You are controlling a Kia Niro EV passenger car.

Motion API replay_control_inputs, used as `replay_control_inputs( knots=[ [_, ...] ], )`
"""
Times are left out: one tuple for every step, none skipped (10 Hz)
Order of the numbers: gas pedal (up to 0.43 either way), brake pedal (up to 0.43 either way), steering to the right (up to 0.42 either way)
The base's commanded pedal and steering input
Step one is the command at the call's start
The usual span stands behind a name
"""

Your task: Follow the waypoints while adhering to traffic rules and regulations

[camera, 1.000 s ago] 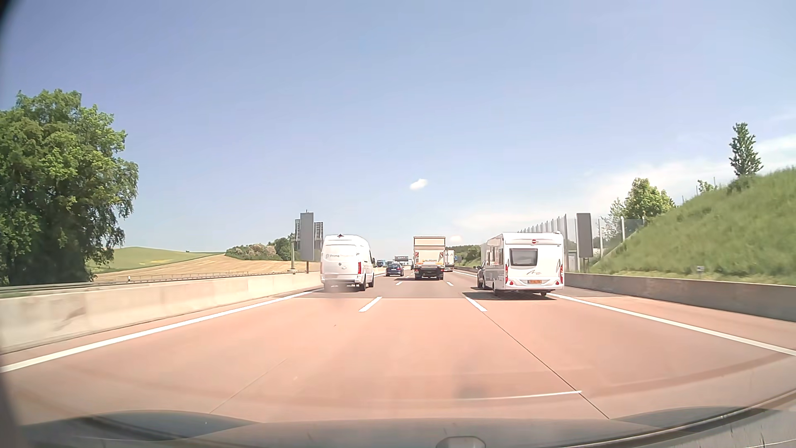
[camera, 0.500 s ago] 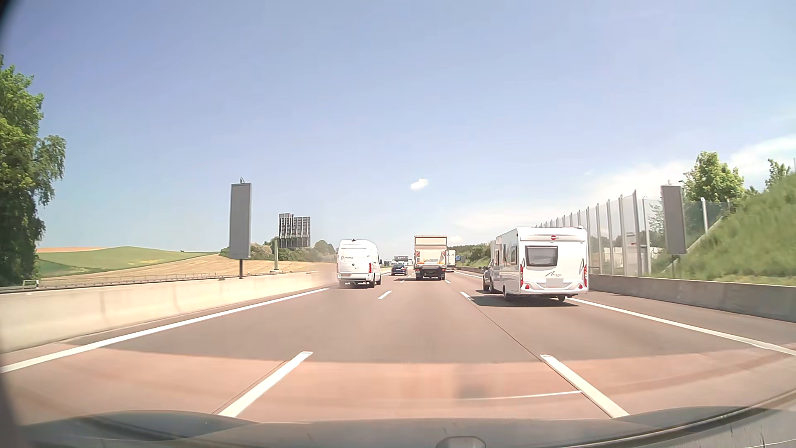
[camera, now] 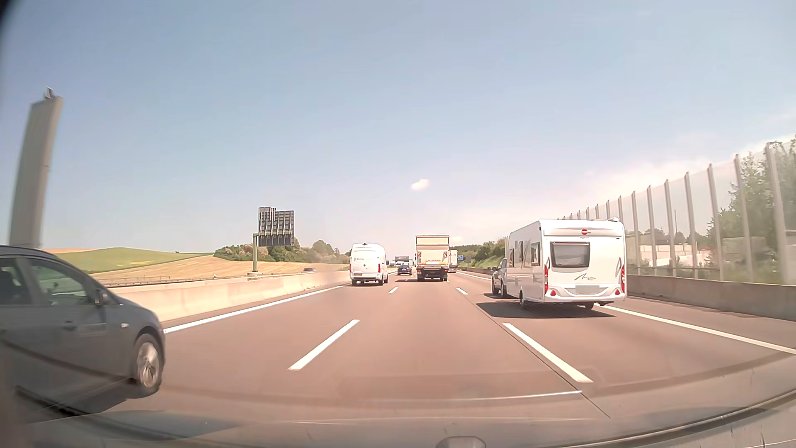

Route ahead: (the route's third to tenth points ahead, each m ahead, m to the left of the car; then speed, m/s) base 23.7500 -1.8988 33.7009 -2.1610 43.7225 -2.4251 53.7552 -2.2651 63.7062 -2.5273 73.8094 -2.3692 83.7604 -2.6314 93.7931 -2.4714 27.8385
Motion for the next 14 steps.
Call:
replay_control_inputs(
  knots=[
    [0.642, 0.000, -0.004],
    [0.642, 0.000, -0.004],
    [0.642, 0.000, -0.004],
    [0.642, 0.000, -0.004],
    [0.642, 0.000, -0.005],
    [0.642, 0.000, -0.007],
    [0.642, 0.000, -0.012],
    [0.642, 0.000, -0.015],
    [0.642, 0.000, -0.014],
    [0.642, 0.000, -0.013],
    [0.642, 0.000, -0.011],
    [0.642, 0.000, -0.009],
    [0.642, 0.000, -0.007],
    [0.642, 0.000, -0.005]
  ],
)
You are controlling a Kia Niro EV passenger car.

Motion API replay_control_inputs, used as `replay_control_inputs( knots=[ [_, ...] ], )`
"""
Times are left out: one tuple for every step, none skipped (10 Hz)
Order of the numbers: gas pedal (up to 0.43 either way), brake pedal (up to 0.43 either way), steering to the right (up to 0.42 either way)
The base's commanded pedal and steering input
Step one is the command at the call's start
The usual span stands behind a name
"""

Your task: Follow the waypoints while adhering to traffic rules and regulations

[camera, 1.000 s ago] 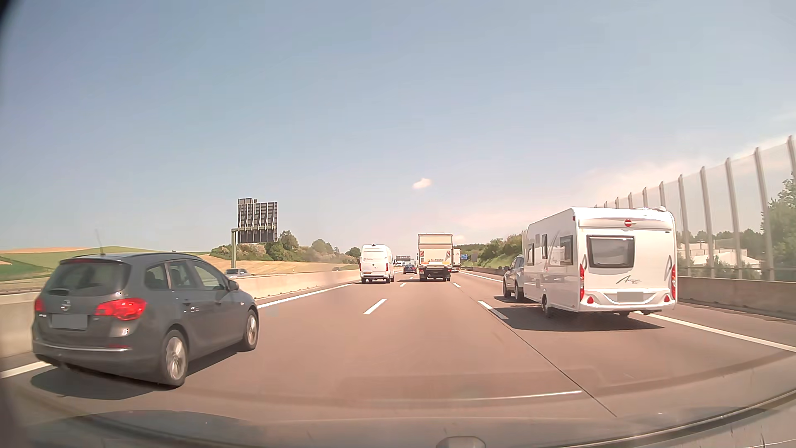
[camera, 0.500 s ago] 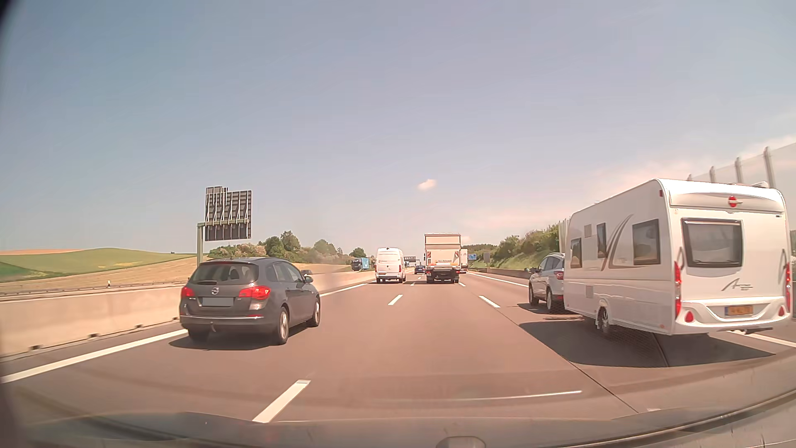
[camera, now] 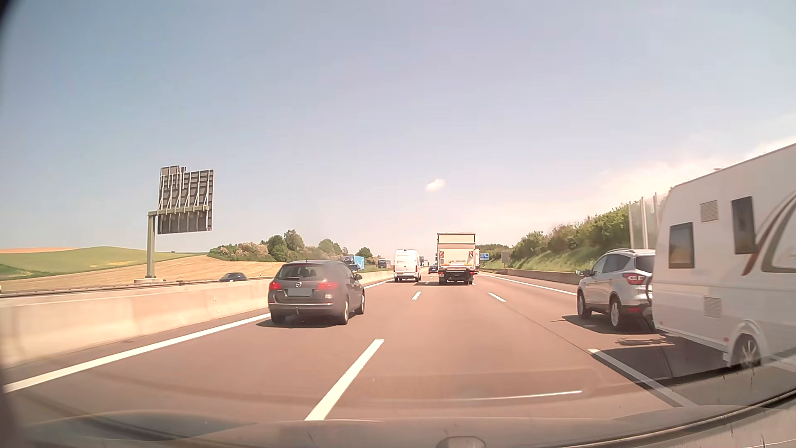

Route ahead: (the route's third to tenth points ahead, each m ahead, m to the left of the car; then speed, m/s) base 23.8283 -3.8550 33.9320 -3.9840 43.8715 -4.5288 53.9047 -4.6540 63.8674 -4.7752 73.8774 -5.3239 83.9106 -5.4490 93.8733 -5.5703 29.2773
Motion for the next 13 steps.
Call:
replay_control_inputs(
  knots=[
    [0.642, 0.000, -0.005],
    [0.642, 0.000, -0.004],
    [0.642, 0.000, -0.003],
    [0.642, 0.000, -0.003],
    [0.642, 0.000, -0.003],
    [0.642, 0.000, -0.002],
    [0.642, 0.000, -0.002],
    [0.642, 0.000, -0.002],
    [0.642, 0.000, -0.001],
    [0.642, 0.000, -0.001],
    [0.642, 0.000, 0.000],
    [0.630, 0.000, 0.002],
    [0.630, 0.000, 0.003]
  ],
)
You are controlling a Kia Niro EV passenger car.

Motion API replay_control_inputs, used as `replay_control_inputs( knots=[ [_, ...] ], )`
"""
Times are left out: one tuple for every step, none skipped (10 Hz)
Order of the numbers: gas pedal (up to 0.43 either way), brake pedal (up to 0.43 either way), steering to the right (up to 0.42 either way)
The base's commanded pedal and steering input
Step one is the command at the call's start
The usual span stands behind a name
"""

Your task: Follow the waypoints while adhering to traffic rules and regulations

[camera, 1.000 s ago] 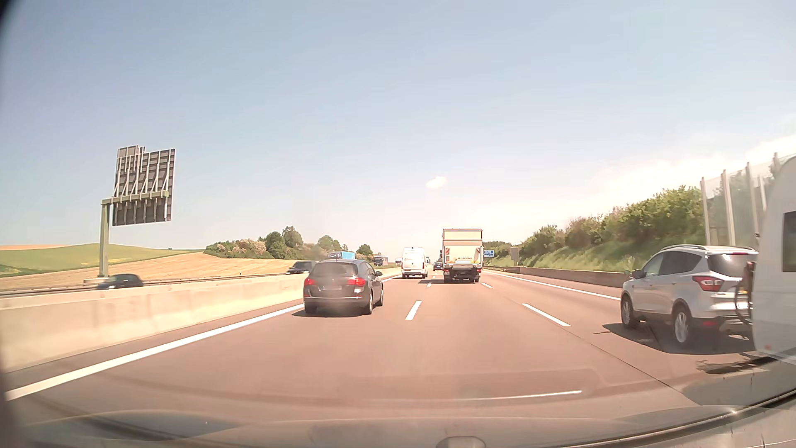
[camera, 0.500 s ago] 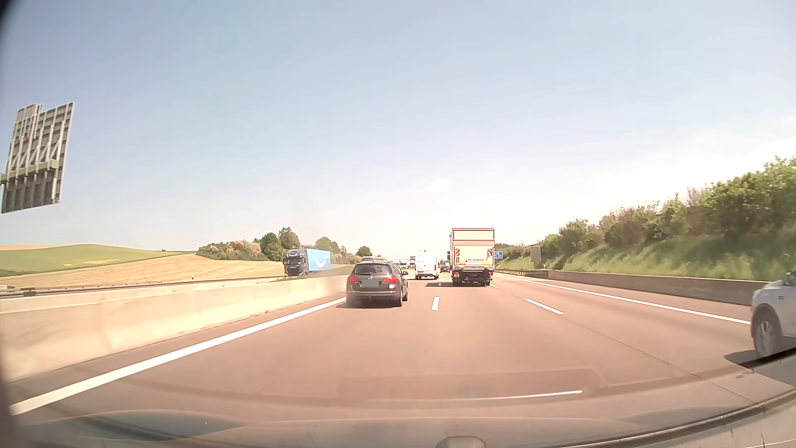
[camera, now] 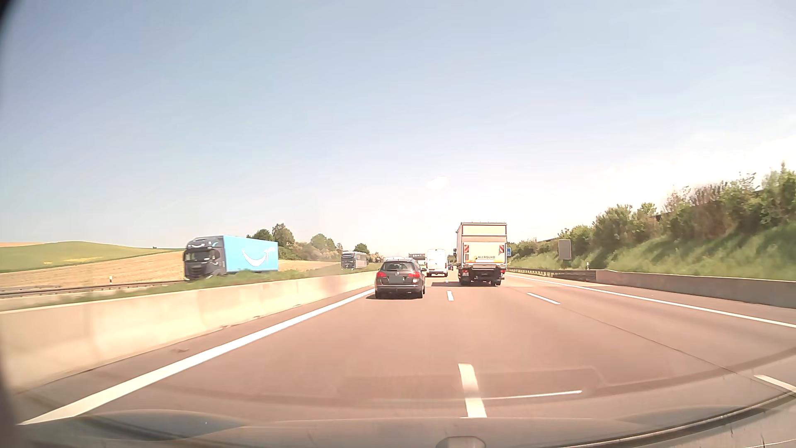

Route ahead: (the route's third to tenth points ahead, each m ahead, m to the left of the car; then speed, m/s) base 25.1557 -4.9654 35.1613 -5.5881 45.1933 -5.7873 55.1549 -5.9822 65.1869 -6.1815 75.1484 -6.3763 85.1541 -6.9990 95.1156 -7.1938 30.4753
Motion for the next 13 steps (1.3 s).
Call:
replay_control_inputs(
  knots=[
    [0.622, 0.000, 0.003],
    [0.622, 0.000, 0.003],
    [0.622, 0.000, 0.003],
    [0.622, 0.000, 0.003],
    [0.622, 0.000, 0.003],
    [0.610, 0.000, 0.003],
    [0.610, 0.000, 0.002],
    [0.610, 0.000, 0.002],
    [0.610, 0.000, 0.002],
    [0.591, 0.000, 0.001],
    [0.579, 0.000, 0.001],
    [0.579, 0.000, 0.001],
    [0.579, 0.000, 0.001]
  ],
)
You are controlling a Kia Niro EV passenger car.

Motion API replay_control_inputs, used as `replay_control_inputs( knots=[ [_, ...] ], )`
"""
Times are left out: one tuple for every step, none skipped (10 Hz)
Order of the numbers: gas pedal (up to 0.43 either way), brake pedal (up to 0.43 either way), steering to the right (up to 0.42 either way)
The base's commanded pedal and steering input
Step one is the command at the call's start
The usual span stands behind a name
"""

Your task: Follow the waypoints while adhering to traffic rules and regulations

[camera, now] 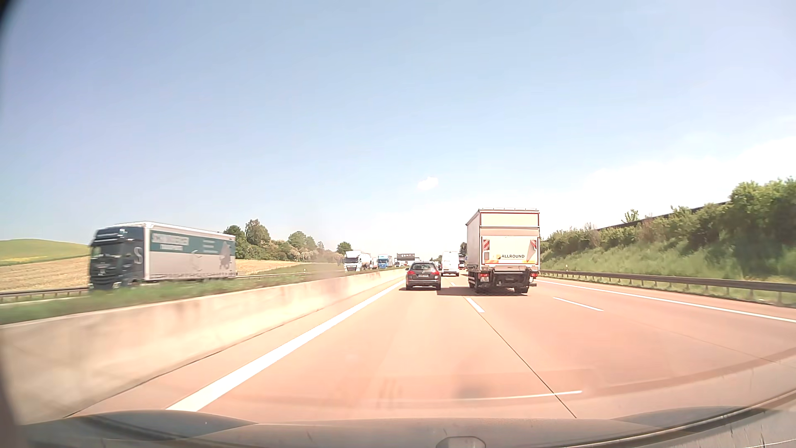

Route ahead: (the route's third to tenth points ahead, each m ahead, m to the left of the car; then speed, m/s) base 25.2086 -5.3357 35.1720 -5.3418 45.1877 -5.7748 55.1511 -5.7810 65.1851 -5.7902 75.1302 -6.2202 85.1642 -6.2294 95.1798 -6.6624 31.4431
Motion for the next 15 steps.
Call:
replay_control_inputs(
  knots=[
    [0.579, 0.000, 0.001],
    [0.579, 0.000, 0.001],
    [0.571, 0.000, 0.001],
    [0.551, 0.000, 0.001],
    [0.531, 0.000, 0.001],
    [0.520, 0.000, 0.001],
    [0.520, 0.000, 0.001],
    [0.512, 0.000, 0.001],
    [0.488, 0.000, 0.001],
    [0.488, 0.000, 0.001],
    [0.488, 0.000, 0.001],
    [0.488, 0.000, 0.001],
    [0.488, 0.000, 0.000],
    [0.488, 0.000, 0.000],
    [0.488, 0.000, 0.001]
  ],
)
